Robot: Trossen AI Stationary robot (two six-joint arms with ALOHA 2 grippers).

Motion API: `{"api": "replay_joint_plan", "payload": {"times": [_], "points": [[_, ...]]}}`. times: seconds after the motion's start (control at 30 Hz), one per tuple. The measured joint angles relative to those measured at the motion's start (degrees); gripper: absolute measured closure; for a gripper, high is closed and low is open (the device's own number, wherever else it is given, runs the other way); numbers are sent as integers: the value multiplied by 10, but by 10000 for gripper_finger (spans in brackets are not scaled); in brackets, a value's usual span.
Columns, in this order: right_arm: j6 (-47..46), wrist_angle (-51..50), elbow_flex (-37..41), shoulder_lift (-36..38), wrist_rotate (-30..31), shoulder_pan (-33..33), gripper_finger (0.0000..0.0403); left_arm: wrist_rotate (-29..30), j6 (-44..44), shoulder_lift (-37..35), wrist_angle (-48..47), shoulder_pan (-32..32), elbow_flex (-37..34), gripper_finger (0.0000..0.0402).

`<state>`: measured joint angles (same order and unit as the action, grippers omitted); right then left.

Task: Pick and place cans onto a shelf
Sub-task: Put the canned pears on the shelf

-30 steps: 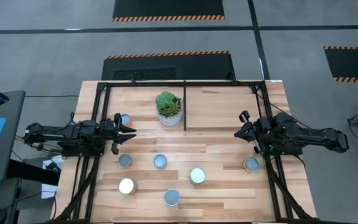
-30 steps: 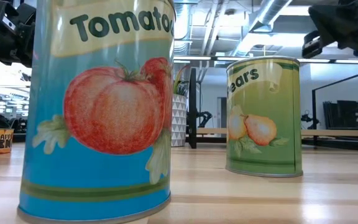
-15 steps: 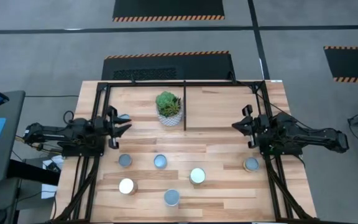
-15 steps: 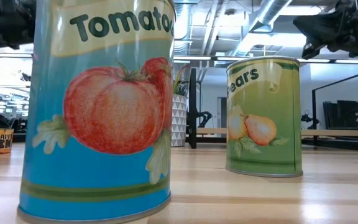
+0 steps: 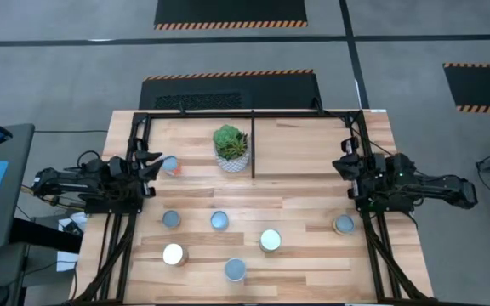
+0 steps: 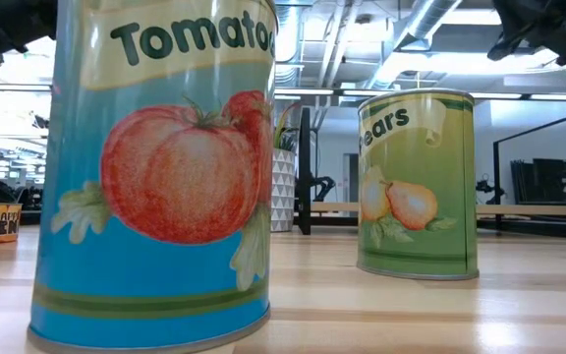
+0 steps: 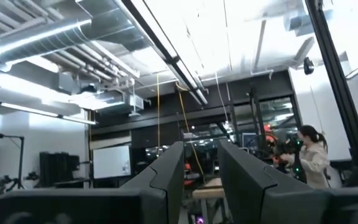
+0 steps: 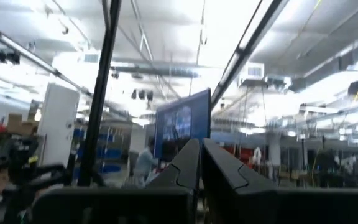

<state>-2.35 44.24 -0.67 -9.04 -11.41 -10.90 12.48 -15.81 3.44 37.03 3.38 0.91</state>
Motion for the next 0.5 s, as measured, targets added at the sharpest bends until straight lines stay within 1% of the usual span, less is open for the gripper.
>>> {"api": "replay_joint_plan", "payload": {"times": [0.13, 0.23, 0.3, 0.5], "points": [[-2, 15, 0, -1, 31, 0, 359, 0, 11, 47, 1, 0, 22, 310], [-2, 14, 0, -19, 39, 0, 359, 3, 16, 118, -5, 0, 43, 310], [-2, 15, 0, -36, 40, 0, 359, 3, -2, 170, -4, -6, 63, 310], [-2, 16, 0, -63, 44, -1, 359, 33, -17, 289, -5, -44, 152, 310]]}}
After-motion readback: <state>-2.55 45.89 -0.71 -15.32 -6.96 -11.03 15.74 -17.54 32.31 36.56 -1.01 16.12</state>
